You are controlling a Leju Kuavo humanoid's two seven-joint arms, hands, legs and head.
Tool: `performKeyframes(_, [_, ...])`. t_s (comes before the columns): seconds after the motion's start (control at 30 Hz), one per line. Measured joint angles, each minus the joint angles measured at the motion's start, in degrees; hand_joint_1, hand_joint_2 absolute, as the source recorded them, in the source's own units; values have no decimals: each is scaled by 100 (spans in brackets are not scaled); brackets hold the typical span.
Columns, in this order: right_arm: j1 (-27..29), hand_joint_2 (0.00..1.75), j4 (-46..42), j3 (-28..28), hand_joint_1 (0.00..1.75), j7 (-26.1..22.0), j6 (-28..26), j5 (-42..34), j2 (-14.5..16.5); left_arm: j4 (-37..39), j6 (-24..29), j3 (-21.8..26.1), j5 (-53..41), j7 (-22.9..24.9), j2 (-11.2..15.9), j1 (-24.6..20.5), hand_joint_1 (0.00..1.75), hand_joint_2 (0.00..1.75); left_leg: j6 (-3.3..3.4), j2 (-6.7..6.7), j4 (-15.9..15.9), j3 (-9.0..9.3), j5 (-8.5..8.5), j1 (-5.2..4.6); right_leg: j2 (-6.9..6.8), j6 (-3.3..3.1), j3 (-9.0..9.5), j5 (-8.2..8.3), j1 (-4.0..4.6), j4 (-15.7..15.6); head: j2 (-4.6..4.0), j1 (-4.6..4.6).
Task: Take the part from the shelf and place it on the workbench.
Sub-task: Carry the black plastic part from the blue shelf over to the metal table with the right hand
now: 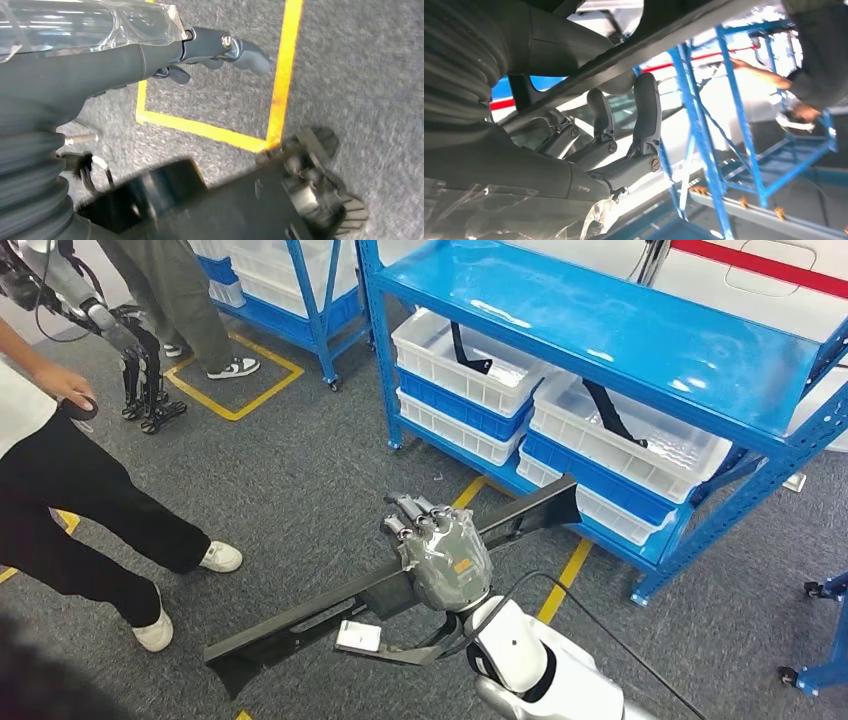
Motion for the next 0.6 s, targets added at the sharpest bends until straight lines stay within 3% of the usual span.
performKeyframes(0.07, [42, 175, -28, -6, 175, 29, -10, 42, -48, 0, -49, 1, -33, 26, 5, -4, 0, 175, 25, -142, -2, -3, 14, 3, 251, 19, -352, -369, -11, 776, 0, 0])
performKeyframes(0.1, [73, 175, -39, -8, 175, 43, -14, 57, -77, 0, -78, 0, -56, 57, 6, 3, 0, 175, 30, -225, -1, -4, 17, 6, 292, 30, -519, -478, -15, 1117, 0, 1])
performKeyframes(0.13, [102, 175, -49, -10, 175, 50, -18, 68, -102, 0, -97, -1, -73, 89, 8, 16, 0, 175, 29, -310, 3, -3, 17, 12, 304, 39, -598, -466, -19, 1254, 0, 1])
performKeyframes(0.17, [122, 175, -63, -12, 175, 48, -20, 69, -121, 0, -104, -1, -83, 113, 10, 34, 0, 175, 26, -394, 12, -1, 17, 21, 314, 45, -572, -344, -27, 1160, 0, 1])
performKeyframes(0.2, [130, 175, -79, -14, 175, 36, -20, 69, -134, 0, -97, -1, -88, 117, 14, 47, 0, 175, 18, -477, 28, 0, 12, 34, 352, 52, -439, -134, -44, 845, 0, 1])
performKeyframes(0.27, [124, 175, -106, -18, 175, -4, -22, 68, -150, 0, -64, -1, -92, 85, 25, 43, 0, 175, -28, -627, 91, -32, -11, 45, 622, 65, -90, 228, -101, 49, 0, 1])
performKeyframes(0.33, [118, 175, -122, -21, 175, -34, -27, 65, -154, 0, -34, 0, -85, 36, 35, 5, 0, 175, -101, -755, 141, -100, -17, 49, 808, 39, 56, 324, -124, -307, 0, 0])
performKeyframes(0.4, [108, 175, -132, -22, 175, -46, -35, 63, -150, 0, -21, 1, -82, -6, 51, -22, 0, 175, -166, -864, 141, -153, 8, 69, 693, -31, 51, 327, -102, -314, 0, -1])
performKeyframes(0.43, [99, 175, -132, -22, 175, -52, -39, 62, -143, 0, -17, 0, -87, -18, 61, -25, 0, 175, -193, -812, 171, -178, -6, 70, 624, -67, 54, 336, -99, -321, 0, -3])
performKeyframes(0.5, [71, 175, -133, -25, 175, -67, -55, 57, -122, 0, -13, -1, -98, -21, 77, -46, 0, 175, -247, -510, 533, -358, -202, 62, 471, -131, 61, 348, -107, -334, 0, -12])
performKeyframes(0.53, [61, 175, -133, -26, 175, -78, -62, 54, -115, 0, -11, -1, -103, -21, 75, -66, 0, 175, -273, -323, 889, -527, -377, 61, 395, -153, 64, 344, -95, -334, 0, -17])
performKeyframes(0.6, [51, 175, -133, -24, 175, -97, -72, 45, -111, 0, -9, -1, -109, -17, 75, -98, 0, 175, -309, -172, 1686, -920, -692, 81, 218, -181, 68, 329, -73, -334, 0, -21])
